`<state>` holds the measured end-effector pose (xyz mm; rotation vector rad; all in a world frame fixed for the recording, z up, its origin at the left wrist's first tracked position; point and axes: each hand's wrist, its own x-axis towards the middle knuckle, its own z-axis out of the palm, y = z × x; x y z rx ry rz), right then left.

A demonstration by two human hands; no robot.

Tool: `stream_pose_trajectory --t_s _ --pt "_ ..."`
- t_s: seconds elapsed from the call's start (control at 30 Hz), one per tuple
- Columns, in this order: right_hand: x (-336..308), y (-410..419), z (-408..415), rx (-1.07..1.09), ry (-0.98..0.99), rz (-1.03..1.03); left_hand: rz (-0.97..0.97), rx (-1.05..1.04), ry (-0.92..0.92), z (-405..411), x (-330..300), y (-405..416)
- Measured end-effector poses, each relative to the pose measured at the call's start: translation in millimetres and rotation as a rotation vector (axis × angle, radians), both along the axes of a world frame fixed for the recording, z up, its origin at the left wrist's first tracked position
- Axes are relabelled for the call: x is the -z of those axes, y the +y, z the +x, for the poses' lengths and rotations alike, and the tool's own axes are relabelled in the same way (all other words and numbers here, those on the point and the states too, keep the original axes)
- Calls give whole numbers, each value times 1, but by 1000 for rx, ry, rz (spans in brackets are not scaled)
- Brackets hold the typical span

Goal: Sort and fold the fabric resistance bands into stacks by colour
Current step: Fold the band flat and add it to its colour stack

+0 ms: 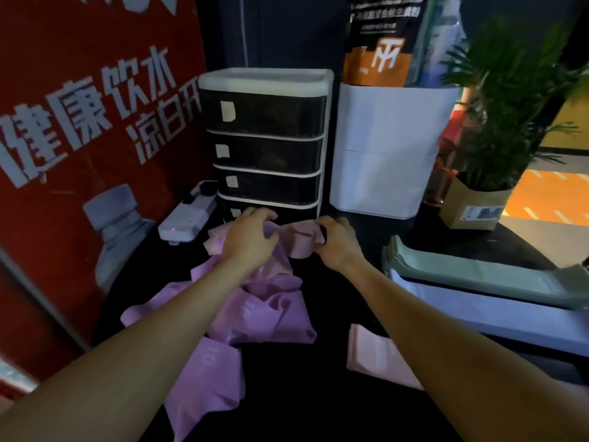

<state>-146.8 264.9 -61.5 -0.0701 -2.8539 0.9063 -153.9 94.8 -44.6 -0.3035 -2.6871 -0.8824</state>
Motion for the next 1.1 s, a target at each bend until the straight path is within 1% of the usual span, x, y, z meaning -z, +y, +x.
stream_pose_trajectory --t_s 0.17,0.3,0.4,0.57,0.67,0.73,1.1 --pt "9 -2 -12 -17 20 -39 8 2 -40 -7 8 -3" --pt "0 -2 -10 -16 60 -195 43 25 -54 -4 8 -4" --pt "-21 -4 -4 -46 150 -274 121 81 -26 1 0 -2" --pt "-68 -7 10 -105 290 -336 218 186 31 16 -36 8" --pt "-98 -7 18 -122 363 -418 298 250 82 25 -61 15" --pt "-114 -5 24 -130 408 -445 315 282 113 30 -77 18" --pt "-167 2 81 -224 515 -580 468 413 226 71 -129 30"
